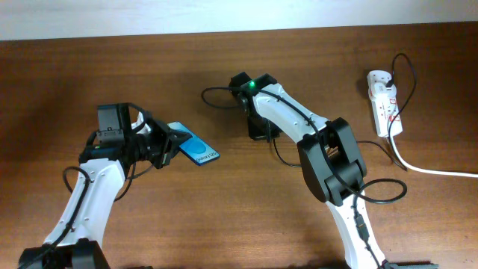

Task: Plug charger to phone and switch on socket
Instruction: 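Bring the USB-C plug toward the phone's bottom port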

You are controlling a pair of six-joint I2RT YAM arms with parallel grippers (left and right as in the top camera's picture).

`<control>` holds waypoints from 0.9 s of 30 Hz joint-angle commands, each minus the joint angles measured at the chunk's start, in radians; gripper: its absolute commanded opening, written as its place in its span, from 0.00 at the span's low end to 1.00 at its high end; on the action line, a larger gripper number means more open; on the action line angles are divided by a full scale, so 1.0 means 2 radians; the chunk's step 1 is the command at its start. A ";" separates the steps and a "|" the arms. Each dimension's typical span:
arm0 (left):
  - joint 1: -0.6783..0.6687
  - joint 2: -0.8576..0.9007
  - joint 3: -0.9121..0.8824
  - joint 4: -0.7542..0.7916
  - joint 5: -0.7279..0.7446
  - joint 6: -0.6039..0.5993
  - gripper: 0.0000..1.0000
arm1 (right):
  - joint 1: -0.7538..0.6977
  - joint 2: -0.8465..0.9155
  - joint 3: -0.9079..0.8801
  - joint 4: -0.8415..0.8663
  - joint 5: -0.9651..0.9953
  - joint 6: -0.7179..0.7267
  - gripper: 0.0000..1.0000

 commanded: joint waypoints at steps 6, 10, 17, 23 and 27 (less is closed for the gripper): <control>0.023 -0.001 0.004 0.043 0.068 0.013 0.00 | -0.008 -0.076 0.096 -0.063 -0.131 -0.085 0.04; 0.058 -0.001 0.004 0.272 0.207 0.019 0.00 | -0.073 -0.229 0.096 -0.131 -0.386 -0.218 0.04; 0.076 -0.001 0.004 0.528 0.259 -0.059 0.00 | -0.115 -0.296 0.030 -0.244 -0.651 -0.428 0.04; 0.076 -0.001 0.004 0.595 0.230 -0.123 0.00 | -0.065 -0.295 -0.120 -0.063 -0.658 -0.391 0.04; 0.076 -0.001 0.004 0.524 0.206 -0.135 0.00 | 0.003 -0.296 -0.117 0.017 -0.526 -0.309 0.04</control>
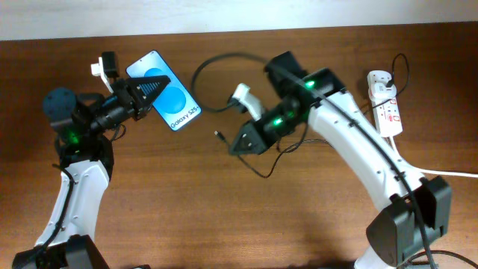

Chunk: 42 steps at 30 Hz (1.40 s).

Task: Plug charger to phone and switch on socket
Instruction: 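Bring the USB-C plug toward the phone's bottom port, then align the USB-C plug under the phone's bottom port with the right gripper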

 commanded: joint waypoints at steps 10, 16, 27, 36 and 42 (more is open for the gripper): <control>0.002 -0.004 0.006 -0.070 0.026 0.036 0.00 | 0.079 -0.018 0.057 0.044 0.140 0.084 0.04; 0.002 -0.004 0.006 -0.070 0.025 0.036 0.00 | 0.109 -0.018 0.068 0.046 0.202 0.097 0.04; 0.002 -0.004 0.006 -0.070 0.025 0.036 0.00 | 0.111 -0.036 0.084 0.033 0.145 0.097 0.04; 0.002 -0.004 0.006 -0.070 0.025 0.014 0.00 | 0.111 -0.037 0.084 0.047 0.147 0.097 0.04; 0.002 -0.004 0.006 -0.070 0.023 -0.018 0.00 | 0.111 -0.037 0.084 0.053 0.147 0.097 0.04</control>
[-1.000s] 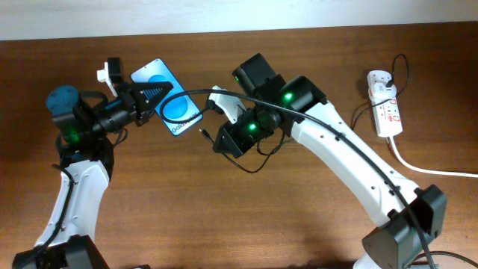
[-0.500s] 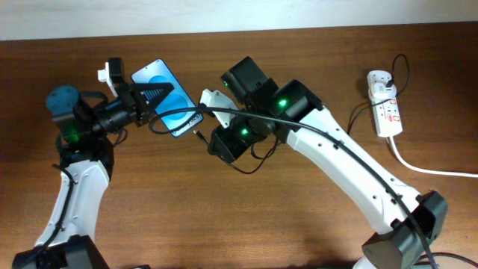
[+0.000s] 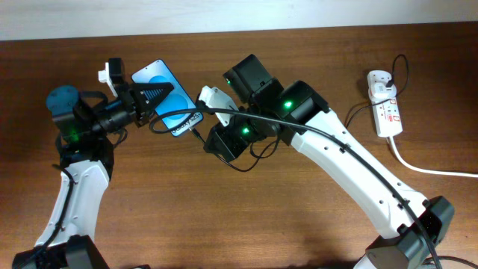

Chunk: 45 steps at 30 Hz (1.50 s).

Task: Plug charger to phone and switch on socket
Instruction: 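Align the USB-C plug under the phone's bottom port with the right gripper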

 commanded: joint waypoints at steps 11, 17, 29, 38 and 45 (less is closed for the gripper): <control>0.002 -0.005 0.006 -0.031 0.000 -0.049 0.00 | 0.003 -0.014 0.012 0.001 -0.010 0.003 0.04; 0.002 -0.005 0.006 -0.031 -0.007 -0.049 0.00 | 0.003 -0.014 0.012 -0.002 -0.010 0.006 0.04; 0.002 -0.005 0.006 -0.031 -0.017 -0.049 0.00 | 0.003 -0.014 0.012 -0.006 -0.010 0.006 0.04; 0.002 -0.005 0.006 -0.031 -0.015 -0.048 0.00 | 0.003 -0.014 0.012 0.009 -0.006 0.006 0.04; 0.002 -0.005 0.006 -0.031 -0.011 -0.049 0.00 | 0.003 -0.007 0.012 0.001 -0.007 0.016 0.04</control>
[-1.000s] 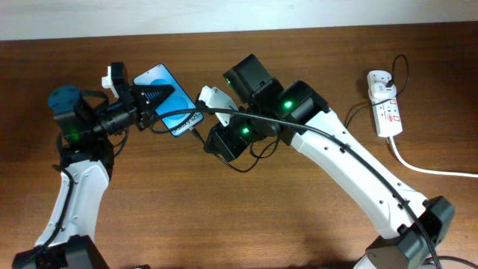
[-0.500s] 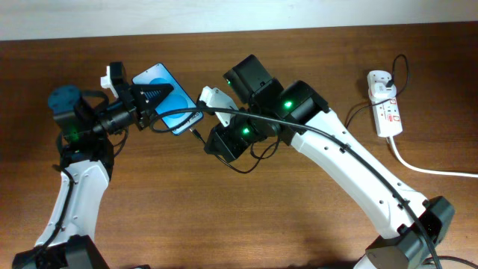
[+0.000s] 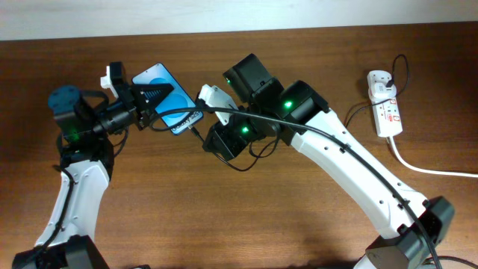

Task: Plug charger to phone and switch on socket
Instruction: 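Align the USB-C plug under the phone's bottom port with the right gripper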

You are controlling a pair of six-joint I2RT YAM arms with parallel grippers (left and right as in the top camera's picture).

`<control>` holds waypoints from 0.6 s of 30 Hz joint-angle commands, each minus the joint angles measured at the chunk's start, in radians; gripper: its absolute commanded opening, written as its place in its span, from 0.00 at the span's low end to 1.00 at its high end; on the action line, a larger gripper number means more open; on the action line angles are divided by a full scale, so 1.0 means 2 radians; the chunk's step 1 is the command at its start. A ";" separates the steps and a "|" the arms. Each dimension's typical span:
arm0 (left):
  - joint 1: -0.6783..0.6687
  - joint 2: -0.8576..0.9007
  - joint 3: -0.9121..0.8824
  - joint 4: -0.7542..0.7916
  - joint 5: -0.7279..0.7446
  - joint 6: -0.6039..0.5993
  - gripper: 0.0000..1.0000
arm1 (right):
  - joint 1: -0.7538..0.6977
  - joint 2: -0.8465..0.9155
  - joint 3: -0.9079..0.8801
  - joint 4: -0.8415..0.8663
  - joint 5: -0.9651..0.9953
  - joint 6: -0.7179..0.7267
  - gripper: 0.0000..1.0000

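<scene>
My left gripper (image 3: 163,93) is shut on a blue-screened phone (image 3: 181,112), which it holds tilted above the table at the far left, screen up. The right gripper (image 3: 198,133) sits just off the phone's lower right end, shut on the plug end of the black charger cable (image 3: 246,113). The plug tip meets the phone's lower edge; whether it is seated in the port cannot be told. The white socket strip (image 3: 385,108) lies at the far right with a white charger adapter (image 3: 379,78) in it. Its switch is too small to read.
The right arm (image 3: 336,161) stretches diagonally across the middle of the brown table (image 3: 224,217). A white mains lead (image 3: 426,169) runs from the strip off the right edge. Black cable loops lie around the strip and under the right arm.
Almost nothing differs. The phone and my left gripper have shifted very slightly to the right. The right gripper still holds the plug at the phone's lower end.
First my left gripper held the phone low over the table while the right arm was folded over the cable at the back. Then the phone was raised at the far left and the cable's plug hung free mid-table. After that the plug was at the phone's lower end, where it stays.
</scene>
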 commanded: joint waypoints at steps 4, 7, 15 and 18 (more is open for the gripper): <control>0.002 -0.005 0.006 0.002 0.004 -0.003 0.00 | 0.003 -0.007 0.011 -0.009 -0.005 0.006 0.04; 0.002 -0.005 0.006 0.002 0.004 -0.003 0.00 | 0.003 -0.007 0.011 -0.009 -0.005 0.006 0.04; 0.002 -0.005 0.006 0.002 0.004 -0.009 0.00 | 0.003 -0.007 0.011 -0.008 -0.005 0.006 0.04; 0.002 -0.005 0.006 0.002 0.004 -0.017 0.00 | 0.003 -0.007 0.011 -0.008 -0.005 0.008 0.04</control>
